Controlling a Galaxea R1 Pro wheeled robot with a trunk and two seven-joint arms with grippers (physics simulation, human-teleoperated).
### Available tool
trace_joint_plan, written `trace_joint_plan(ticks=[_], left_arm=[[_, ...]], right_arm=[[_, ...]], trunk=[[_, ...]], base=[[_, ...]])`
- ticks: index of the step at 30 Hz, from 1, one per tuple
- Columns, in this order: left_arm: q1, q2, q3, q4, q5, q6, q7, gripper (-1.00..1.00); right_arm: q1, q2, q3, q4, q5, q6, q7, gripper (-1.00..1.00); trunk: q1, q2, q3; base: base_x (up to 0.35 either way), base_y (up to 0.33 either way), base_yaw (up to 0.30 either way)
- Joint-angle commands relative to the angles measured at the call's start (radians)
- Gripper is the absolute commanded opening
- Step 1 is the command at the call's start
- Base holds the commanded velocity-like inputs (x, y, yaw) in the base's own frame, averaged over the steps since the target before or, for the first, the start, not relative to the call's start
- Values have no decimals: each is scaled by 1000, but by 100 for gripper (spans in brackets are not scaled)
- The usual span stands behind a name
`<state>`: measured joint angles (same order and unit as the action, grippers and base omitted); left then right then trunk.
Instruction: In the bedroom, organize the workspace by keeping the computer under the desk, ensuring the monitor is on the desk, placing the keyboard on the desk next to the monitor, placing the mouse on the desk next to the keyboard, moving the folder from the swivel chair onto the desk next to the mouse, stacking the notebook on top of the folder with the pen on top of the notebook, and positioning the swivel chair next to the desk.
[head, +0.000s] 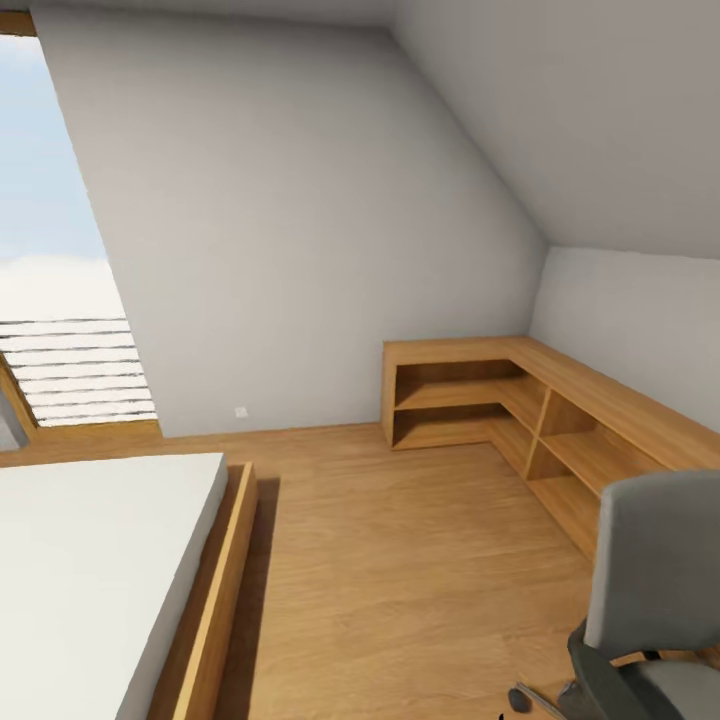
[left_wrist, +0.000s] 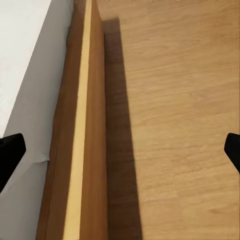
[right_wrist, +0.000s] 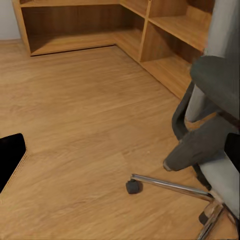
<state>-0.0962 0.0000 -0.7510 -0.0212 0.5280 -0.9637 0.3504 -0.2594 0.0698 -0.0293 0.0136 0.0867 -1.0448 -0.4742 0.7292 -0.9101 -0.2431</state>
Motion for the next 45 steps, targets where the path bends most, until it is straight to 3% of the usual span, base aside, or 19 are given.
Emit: trace_joint_plan(ticks=[1,12,45], left_arm=[[0,0,-9,0,4,-1,6,100],[0,0,-10,0,4,3,6,100],[0,-6,-10,0,4,31,6,100]], right_arm=[[-1,0,-3,1,9,-2,-8,100],[-1,-3,-3,2,10,-2,-7,100],[-1,-4,-3,3,10,-2,-7,100]], trunk=[[1,-1,-1],[1,-1,-1],[1,-1,-1]], base=[[298,167,8],[306,132,2],[325,5,0]])
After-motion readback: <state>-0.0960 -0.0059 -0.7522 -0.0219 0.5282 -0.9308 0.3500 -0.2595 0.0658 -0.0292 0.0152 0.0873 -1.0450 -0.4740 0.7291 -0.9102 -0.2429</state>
